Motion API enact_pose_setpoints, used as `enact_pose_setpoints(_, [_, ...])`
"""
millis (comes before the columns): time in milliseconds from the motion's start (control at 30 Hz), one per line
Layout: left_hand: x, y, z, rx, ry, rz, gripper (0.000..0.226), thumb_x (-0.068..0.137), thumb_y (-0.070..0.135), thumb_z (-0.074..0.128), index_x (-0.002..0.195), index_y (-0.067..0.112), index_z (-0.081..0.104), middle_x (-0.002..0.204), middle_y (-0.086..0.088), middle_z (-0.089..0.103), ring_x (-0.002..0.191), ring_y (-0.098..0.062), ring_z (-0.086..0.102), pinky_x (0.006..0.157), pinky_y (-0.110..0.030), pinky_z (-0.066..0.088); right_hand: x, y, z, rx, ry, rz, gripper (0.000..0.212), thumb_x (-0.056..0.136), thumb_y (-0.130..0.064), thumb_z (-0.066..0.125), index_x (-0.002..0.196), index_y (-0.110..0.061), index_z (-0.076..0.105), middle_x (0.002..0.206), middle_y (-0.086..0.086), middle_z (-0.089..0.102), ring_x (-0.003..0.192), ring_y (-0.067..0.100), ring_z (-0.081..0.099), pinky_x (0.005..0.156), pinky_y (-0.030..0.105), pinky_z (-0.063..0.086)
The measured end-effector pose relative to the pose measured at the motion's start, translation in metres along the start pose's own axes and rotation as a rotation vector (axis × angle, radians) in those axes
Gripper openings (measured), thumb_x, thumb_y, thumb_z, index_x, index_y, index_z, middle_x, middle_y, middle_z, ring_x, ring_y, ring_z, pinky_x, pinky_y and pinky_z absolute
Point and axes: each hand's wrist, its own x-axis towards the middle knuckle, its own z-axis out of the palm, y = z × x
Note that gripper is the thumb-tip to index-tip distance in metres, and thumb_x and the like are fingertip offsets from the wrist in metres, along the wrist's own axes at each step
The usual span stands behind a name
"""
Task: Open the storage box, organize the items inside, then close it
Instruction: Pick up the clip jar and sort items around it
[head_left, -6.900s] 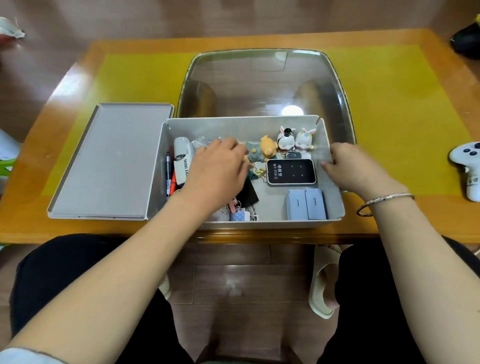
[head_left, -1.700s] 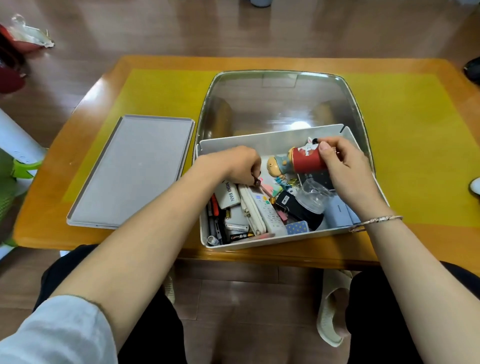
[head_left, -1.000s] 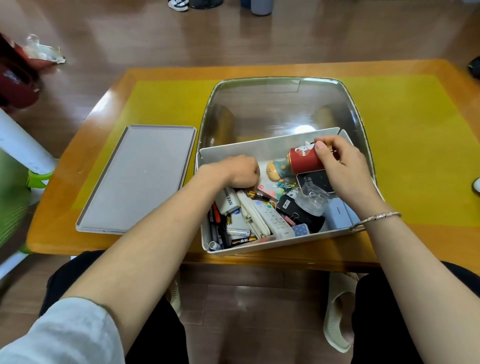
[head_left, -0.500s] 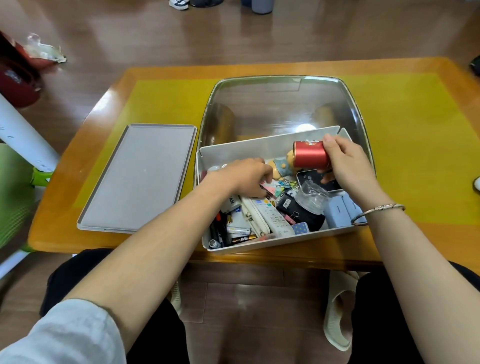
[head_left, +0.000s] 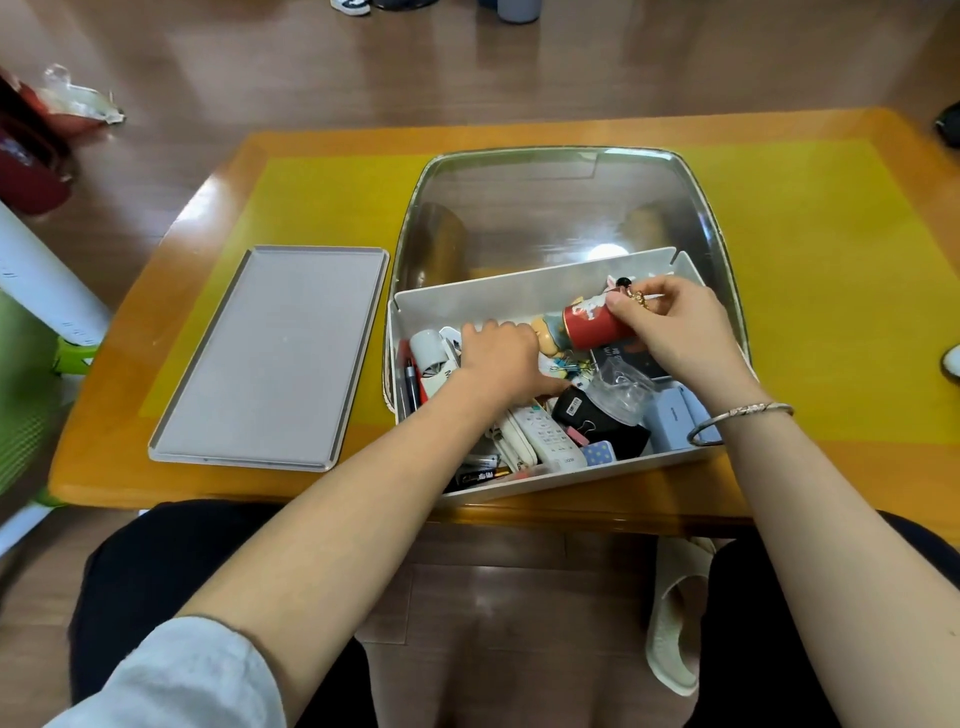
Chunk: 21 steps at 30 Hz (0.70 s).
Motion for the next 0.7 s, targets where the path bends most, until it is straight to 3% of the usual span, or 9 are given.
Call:
enact_pose_setpoints(67, [0.002,-0.003,-0.003,-0.039,-0.055,0.007,0.056,0.071,0.074,0.058,0.085,0.02,0.048,0.086,-0.001,0.057,0.096,-0.025,0.053,0.077,-0.038,0.028,0.002,0.002,0.001,0.006,-0.02,0.0,0.03,0.085,-0.039,0.064,0.103,-0.015,0.059,0.092,0.005,0.066,0.079,0.025,0.068,0.075,0.042,0.057])
enact_pose_setpoints(167, [0.002,-0.005,-0.004,-0.085,-0.077,0.023,0.057,0.072,0.071,0.06,0.09,0.018,0.049,0.086,0.0,0.049,0.095,-0.024,0.05,0.079,-0.039,0.03,0.002,0.003,0.003,0.093,-0.049,0.025,0.027,0.092,-0.036,0.055,0.109,-0.016,0.052,0.096,0.011,0.065,0.072,0.026,0.069,0.063,0.041,0.059])
enact_pose_setpoints(267, [0.003,-0.01,-0.006,-0.191,-0.103,0.03,0.054,0.074,0.064,0.064,0.096,0.017,0.048,0.09,0.002,0.053,0.089,-0.02,0.048,0.079,-0.04,0.03,0.002,0.003,0.004,0.12,-0.058,0.011,0.029,0.093,-0.03,0.054,0.116,-0.013,0.05,0.086,0.004,0.063,0.064,0.023,0.068,0.055,0.038,0.058])
enact_pose_setpoints(433, [-0.002,-0.018,-0.013,-0.442,-0.137,0.076,0.039,0.08,0.046,0.07,0.085,0.024,0.039,0.076,0.009,0.052,0.072,-0.012,0.047,0.07,-0.035,0.026,0.002,0.004,0.003,0.125,-0.073,-0.022,0.03,0.093,-0.028,0.056,0.119,-0.015,0.048,0.094,-0.008,0.054,0.07,0.02,0.068,0.056,0.035,0.058])
enact_pose_setpoints(567, [-0.007,-0.026,-0.025,-0.604,-0.064,0.066,0.027,0.09,0.029,0.063,0.104,0.014,0.046,0.096,-0.003,0.059,0.085,-0.021,0.054,0.071,-0.034,0.041,0.002,0.002,0.001,0.123,-0.034,-0.041,0.028,0.092,-0.027,0.057,0.117,-0.018,0.049,0.102,-0.005,0.052,0.073,0.016,0.068,0.052,0.026,0.056])
enact_pose_setpoints(700, [-0.011,-0.035,-0.041,-0.665,0.016,0.051,0.018,0.097,0.026,0.051,0.101,0.009,0.055,0.099,-0.007,0.061,0.091,-0.023,0.057,0.079,-0.038,0.047,0.0,-0.002,0.0,0.125,-0.007,-0.066,0.018,0.091,-0.027,0.056,0.108,-0.024,0.05,0.105,-0.002,0.052,0.075,0.014,0.064,0.044,0.015,0.049])
